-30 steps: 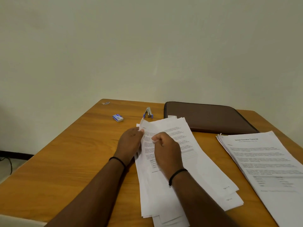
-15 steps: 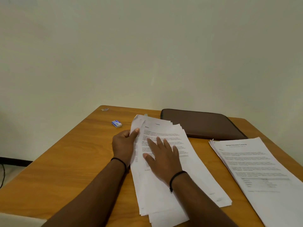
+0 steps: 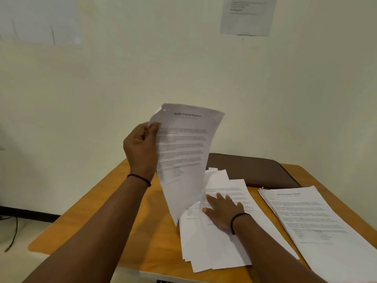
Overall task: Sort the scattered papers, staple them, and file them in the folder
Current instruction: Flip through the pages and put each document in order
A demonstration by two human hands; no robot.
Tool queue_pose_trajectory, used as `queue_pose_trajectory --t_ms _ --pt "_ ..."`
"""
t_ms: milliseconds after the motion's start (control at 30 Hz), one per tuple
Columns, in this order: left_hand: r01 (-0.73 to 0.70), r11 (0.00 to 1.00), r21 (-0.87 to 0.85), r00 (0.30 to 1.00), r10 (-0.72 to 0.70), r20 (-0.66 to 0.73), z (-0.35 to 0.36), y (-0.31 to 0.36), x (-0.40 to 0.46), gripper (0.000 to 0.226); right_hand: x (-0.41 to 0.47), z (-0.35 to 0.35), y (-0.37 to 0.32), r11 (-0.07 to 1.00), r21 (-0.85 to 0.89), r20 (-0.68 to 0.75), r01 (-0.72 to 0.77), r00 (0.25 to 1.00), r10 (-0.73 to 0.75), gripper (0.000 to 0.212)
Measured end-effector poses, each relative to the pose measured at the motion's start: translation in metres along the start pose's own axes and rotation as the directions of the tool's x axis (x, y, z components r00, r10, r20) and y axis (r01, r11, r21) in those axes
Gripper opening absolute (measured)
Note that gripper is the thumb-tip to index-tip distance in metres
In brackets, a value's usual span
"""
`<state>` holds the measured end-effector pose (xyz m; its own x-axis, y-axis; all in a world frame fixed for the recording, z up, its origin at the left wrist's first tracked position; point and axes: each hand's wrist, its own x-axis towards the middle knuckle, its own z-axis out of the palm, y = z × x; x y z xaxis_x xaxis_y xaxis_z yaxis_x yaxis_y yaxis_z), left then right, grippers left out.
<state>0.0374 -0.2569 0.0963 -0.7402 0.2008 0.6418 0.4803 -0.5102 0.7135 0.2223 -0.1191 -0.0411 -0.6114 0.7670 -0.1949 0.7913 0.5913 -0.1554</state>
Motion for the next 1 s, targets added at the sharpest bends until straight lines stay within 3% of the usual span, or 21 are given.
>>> queue_pose_trajectory --t_ms 67,100,133,167,200,233,300,367,467,567,667,733,800,867,933,1000 --pt "-0.087 0.996 -0.013 0.996 0.087 -0.010 -0.004 0.023 0.011 0.022 -0.005 -0.008 -0.007 0.978 0.205 -0.130 0.027 0.991 0.000 0.032" --pt "-0.102 0.995 -0.007 0.995 0.102 -0.004 -0.004 0.030 0.016 0.022 -0.009 -0.015 -0.010 0.912 0.407 -0.229 0.056 0.972 0.043 0.028" --pt "-0.099 0.995 0.002 0.995 0.099 0.004 -0.004 0.034 0.018 0.022 -0.014 -0.026 -0.014 0.753 0.651 -0.288 0.098 0.949 0.126 0.032" --pt "-0.087 0.996 0.013 0.996 0.087 0.011 -0.004 0.038 0.018 0.023 -0.020 -0.037 -0.017 0.507 0.849 -0.282 0.150 0.939 0.195 0.039" --pt "-0.062 0.998 0.014 0.998 0.062 0.015 -0.003 0.038 0.016 0.024 -0.024 -0.049 -0.017 0.278 0.940 -0.257 0.199 0.948 0.188 0.051" --pt "-0.028 1.000 0.010 0.999 0.028 0.015 -0.002 0.037 0.013 0.028 -0.029 -0.061 -0.016 0.133 0.964 -0.245 0.231 0.964 0.104 0.061" --pt "0.056 0.997 0.050 0.998 -0.058 0.032 0.000 0.025 0.002 0.041 -0.042 -0.082 -0.015 0.049 0.951 -0.302 0.304 0.952 -0.047 0.059" --pt "0.182 0.975 0.124 0.978 -0.193 0.083 0.003 0.005 -0.012 0.046 -0.047 -0.095 -0.011 0.105 0.921 -0.371 0.376 0.927 -0.061 0.042" --pt "0.492 0.845 0.210 0.837 -0.526 0.153 0.014 -0.036 -0.042 0.052 -0.048 -0.096 0.016 0.373 0.861 -0.395 0.346 0.917 0.060 0.020" --pt "0.650 0.660 0.376 0.691 -0.719 0.069 0.008 -0.079 -0.062 0.043 -0.042 -0.077 0.050 0.689 0.710 -0.380 0.144 0.902 0.203 0.016" --pt "0.617 0.475 0.627 0.624 -0.781 -0.022 -0.008 -0.107 -0.068 0.027 -0.042 -0.050 0.056 0.954 0.248 -0.446 -0.169 0.854 0.267 0.035" --pt "0.620 0.419 0.664 0.588 -0.808 -0.039 -0.006 -0.110 -0.066 0.022 -0.039 -0.031 0.042 0.987 0.066 -0.513 -0.147 0.843 0.160 0.045" --pt "0.701 0.396 0.593 0.500 -0.866 -0.014 0.004 -0.103 -0.063 0.021 -0.036 -0.021 0.016 0.991 0.134 -0.486 -0.013 0.870 0.077 0.048" --pt "0.777 0.361 0.516 0.412 -0.911 0.016 0.012 -0.098 -0.061 0.018 -0.027 -0.014 -0.014 0.989 0.151 -0.421 0.014 0.906 0.051 0.062" --pt "0.802 0.369 0.469 0.389 -0.919 0.059 0.014 -0.098 -0.060 0.017 -0.020 -0.013 -0.037 0.993 0.119 -0.382 0.000 0.923 0.045 0.080" --pt "0.798 0.388 0.461 0.400 -0.913 0.077 0.015 -0.108 -0.056 0.012 -0.011 -0.012 -0.053 0.998 0.070 -0.361 -0.002 0.932 0.027 0.074"
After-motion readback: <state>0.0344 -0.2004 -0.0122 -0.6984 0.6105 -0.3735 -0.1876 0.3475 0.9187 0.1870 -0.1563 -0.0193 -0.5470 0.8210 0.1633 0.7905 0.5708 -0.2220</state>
